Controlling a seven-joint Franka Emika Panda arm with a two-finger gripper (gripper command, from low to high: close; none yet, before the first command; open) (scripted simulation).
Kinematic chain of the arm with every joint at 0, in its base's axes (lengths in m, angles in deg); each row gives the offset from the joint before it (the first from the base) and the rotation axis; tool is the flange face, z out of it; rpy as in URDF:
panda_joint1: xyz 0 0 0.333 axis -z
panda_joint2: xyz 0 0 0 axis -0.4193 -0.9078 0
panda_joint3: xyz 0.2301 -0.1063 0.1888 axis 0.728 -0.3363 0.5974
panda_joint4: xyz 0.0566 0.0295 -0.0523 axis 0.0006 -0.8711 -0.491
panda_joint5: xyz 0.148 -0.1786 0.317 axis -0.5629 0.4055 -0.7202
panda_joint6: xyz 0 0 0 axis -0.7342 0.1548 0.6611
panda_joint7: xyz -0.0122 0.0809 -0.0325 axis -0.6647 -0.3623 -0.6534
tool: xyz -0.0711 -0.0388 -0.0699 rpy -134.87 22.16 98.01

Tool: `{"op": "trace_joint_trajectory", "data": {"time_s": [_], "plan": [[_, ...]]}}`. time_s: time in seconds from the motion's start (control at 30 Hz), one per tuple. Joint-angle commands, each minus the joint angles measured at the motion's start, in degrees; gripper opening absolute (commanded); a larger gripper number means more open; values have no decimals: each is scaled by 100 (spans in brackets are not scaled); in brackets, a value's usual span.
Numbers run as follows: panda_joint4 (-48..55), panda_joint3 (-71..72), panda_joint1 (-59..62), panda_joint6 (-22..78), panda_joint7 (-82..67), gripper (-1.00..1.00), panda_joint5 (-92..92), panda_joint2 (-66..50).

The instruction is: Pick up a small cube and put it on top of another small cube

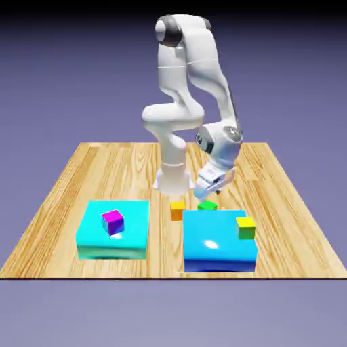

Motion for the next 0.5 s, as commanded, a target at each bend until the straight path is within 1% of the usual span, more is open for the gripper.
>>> {"op": "trace_joint_trajectory", "data": {"time_s": [0.0,0.17,0.2,0.23,0.47], "plan": [[8,-176,-100,-183,164,0,238,-208],[48,-1005,-548,-1049,937,0,1359,-1188],[48,-1005,-548,-1049,937,-100,1359,-1188],[48,-1005,-548,-1049,937,-100,1359,-1188],[-11,224,116,234,-209,-100,-303,265]]}}
